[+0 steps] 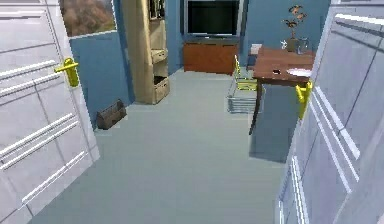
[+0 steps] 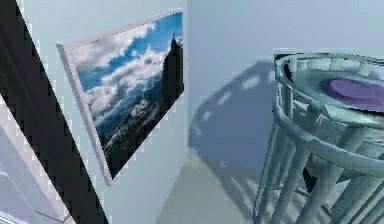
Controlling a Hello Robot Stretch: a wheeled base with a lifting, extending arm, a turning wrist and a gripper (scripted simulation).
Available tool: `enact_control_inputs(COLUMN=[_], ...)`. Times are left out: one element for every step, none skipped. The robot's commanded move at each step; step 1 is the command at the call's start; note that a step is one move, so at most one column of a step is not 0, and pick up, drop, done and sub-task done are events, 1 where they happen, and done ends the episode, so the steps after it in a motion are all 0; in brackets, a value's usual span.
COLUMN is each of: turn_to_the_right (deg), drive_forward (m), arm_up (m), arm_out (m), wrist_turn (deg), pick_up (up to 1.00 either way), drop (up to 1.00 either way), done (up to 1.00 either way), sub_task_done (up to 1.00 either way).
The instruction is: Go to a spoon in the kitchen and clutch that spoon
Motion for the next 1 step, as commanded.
enact_control_inputs(turn_to_the_right=[0.0], drive_forward=[1.0], arm_up=[0.0], arm_out=[0.0], wrist_turn=[0.0], pick_up=[0.0], drop=[0.0], done=[0.0], sub_task_done=[0.0])
